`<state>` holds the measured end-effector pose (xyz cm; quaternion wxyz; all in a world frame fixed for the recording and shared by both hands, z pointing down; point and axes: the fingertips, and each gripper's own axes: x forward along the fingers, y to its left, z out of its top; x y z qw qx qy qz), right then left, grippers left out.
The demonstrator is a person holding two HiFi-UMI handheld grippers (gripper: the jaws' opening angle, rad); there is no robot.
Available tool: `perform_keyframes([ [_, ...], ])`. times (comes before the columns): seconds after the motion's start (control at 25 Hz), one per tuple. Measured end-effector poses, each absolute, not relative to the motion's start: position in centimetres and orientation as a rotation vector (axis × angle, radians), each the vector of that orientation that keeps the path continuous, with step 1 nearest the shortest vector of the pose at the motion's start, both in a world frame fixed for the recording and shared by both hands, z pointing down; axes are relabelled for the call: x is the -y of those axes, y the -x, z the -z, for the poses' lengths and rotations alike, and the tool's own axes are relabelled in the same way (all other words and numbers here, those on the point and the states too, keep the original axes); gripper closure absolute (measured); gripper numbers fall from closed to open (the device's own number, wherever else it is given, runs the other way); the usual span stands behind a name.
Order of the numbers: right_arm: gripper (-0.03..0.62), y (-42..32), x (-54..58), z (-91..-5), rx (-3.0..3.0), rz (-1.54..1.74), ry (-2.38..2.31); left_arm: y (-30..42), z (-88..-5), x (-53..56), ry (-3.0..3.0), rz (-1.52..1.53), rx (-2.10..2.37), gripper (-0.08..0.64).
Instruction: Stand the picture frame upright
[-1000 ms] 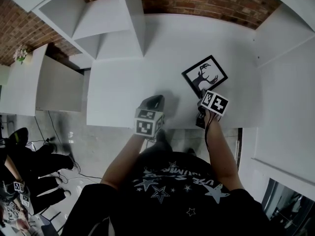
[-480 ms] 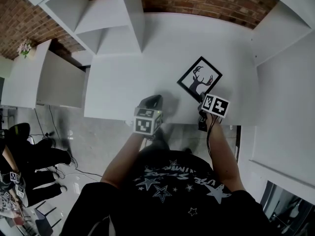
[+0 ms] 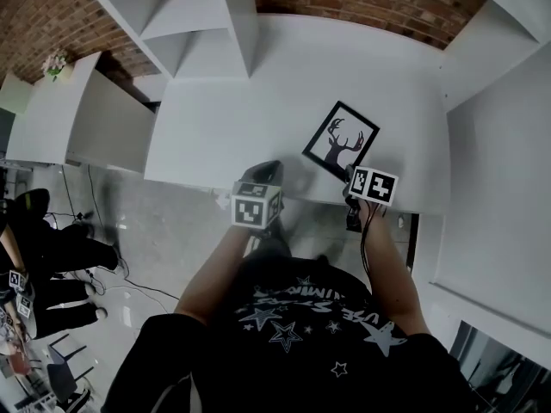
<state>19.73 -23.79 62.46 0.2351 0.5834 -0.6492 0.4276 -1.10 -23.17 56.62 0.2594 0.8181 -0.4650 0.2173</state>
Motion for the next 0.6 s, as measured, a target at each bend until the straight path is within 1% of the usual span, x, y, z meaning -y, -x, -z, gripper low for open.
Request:
perform_keyframes([
  [0.6,0.483,-20.1,18.6,-62.2,1.856,-1.126,-1.402,-0.7,-57.6,16.5,-2.141,-0.617,1.305,0.540],
])
